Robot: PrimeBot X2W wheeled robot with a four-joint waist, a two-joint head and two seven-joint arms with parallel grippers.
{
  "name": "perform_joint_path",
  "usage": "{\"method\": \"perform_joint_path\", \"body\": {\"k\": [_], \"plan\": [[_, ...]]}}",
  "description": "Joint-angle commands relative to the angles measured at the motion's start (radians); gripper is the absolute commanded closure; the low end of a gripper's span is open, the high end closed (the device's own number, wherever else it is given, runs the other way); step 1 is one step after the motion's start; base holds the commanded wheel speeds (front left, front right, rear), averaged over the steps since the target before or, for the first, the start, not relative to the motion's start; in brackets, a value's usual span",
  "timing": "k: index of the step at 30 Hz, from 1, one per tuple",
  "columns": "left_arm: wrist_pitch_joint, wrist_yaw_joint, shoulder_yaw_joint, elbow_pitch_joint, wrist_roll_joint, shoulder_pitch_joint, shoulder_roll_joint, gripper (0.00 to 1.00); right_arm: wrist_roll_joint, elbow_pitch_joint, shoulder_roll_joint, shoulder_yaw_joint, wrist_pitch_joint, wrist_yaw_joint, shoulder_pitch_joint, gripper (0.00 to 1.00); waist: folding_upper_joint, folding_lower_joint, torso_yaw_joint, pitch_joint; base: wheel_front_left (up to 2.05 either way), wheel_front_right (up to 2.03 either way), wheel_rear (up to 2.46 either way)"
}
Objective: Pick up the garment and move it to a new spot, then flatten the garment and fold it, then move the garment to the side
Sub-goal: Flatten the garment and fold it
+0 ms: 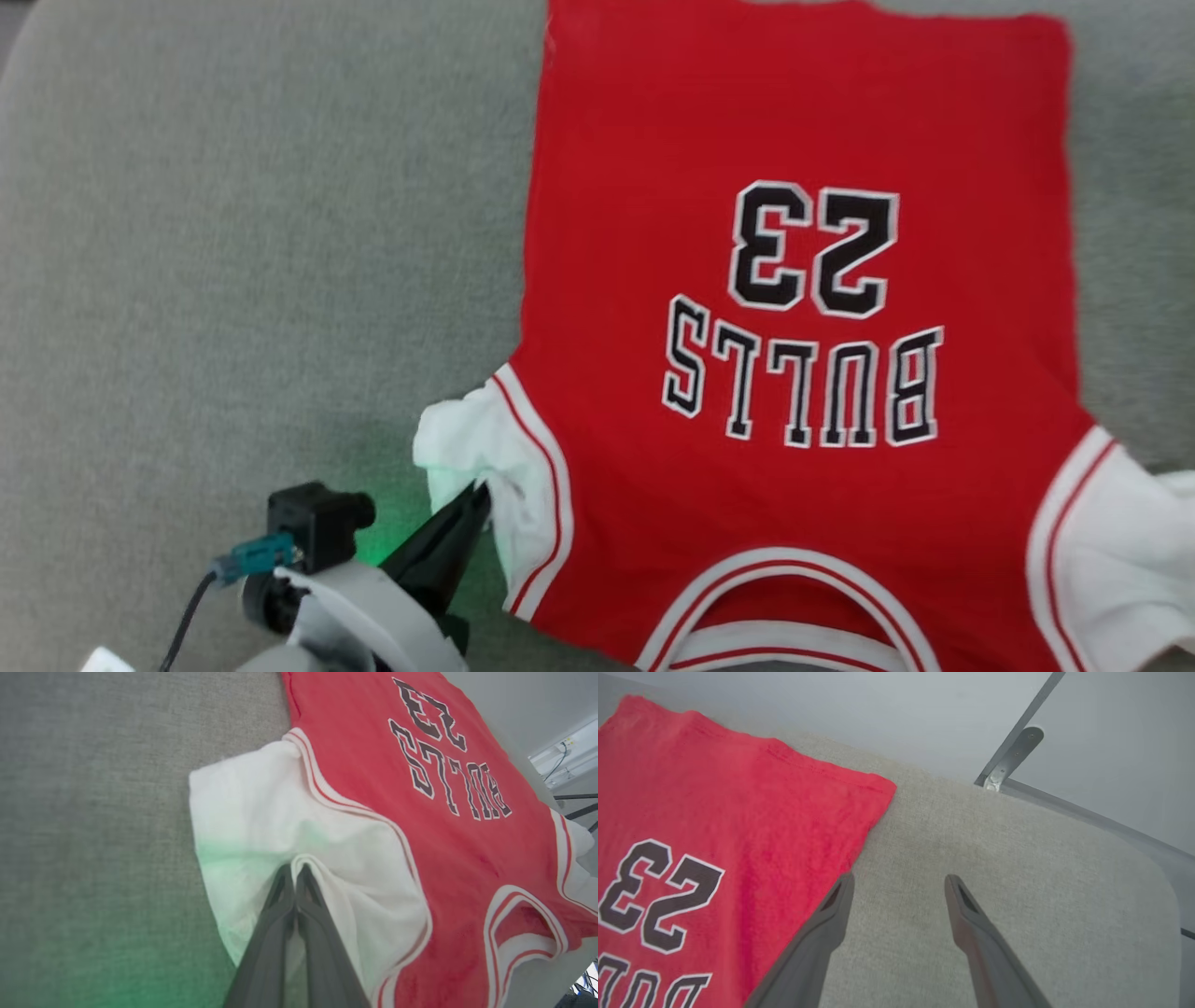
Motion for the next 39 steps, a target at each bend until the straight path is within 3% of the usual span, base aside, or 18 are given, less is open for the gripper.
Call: {"method": "perform_joint_path", "body": {"k": [1,10,17,18,20,32,39], "plan": [[0.003,-0.002,-0.004,-0.006,0.014,-0.021,-0.011,1.00,-0.022,0.053,0.011,0.009,0.017,-0.001,-0.050,0.00,0.0000,0.0000,0.082,0.106,0.00,0.00,0.00],[-0.020,-0.026,-0.010,-0.032,0.046,-0.073,-0.049,1.00,-0.166,0.410,0.070,0.027,0.046,-0.001,-0.345,0.00,0.0000,0.0000,0.185,0.215,0.00,0.00,0.00],[-0.022,-0.024,-0.007,-0.031,0.051,-0.079,-0.048,1.00,-0.199,0.577,0.124,0.069,0.066,0.000,-0.380,0.00,0.0000,0.0000,0.201,0.249,0.00,0.00,0.00],[-0.021,-0.024,-0.007,-0.033,0.051,-0.081,-0.048,1.00,-0.191,0.589,0.127,0.080,0.069,0.000,-0.380,0.40,0.0000,0.0000,0.200,0.250,0.00,0.00,0.00],[-0.021,-0.023,-0.006,-0.034,0.053,-0.083,-0.047,1.00,-0.184,0.606,0.127,0.099,0.061,0.000,-0.378,1.00,0.0000,0.0000,0.196,0.247,0.00,0.00,0.00],[-0.034,-0.020,0.003,-0.030,0.060,-0.100,-0.058,1.00,-0.117,0.665,0.103,0.132,-0.032,0.000,-0.354,1.00,0.0000,0.0000,0.161,0.158,0.00,0.00,0.00],[-0.027,-0.005,0.004,-0.003,0.064,-0.091,-0.042,1.00,0.033,0.555,0.029,0.212,-0.087,0.000,-0.183,1.00,0.0000,0.0000,0.112,0.037,0.00,0.00,0.00]]}}
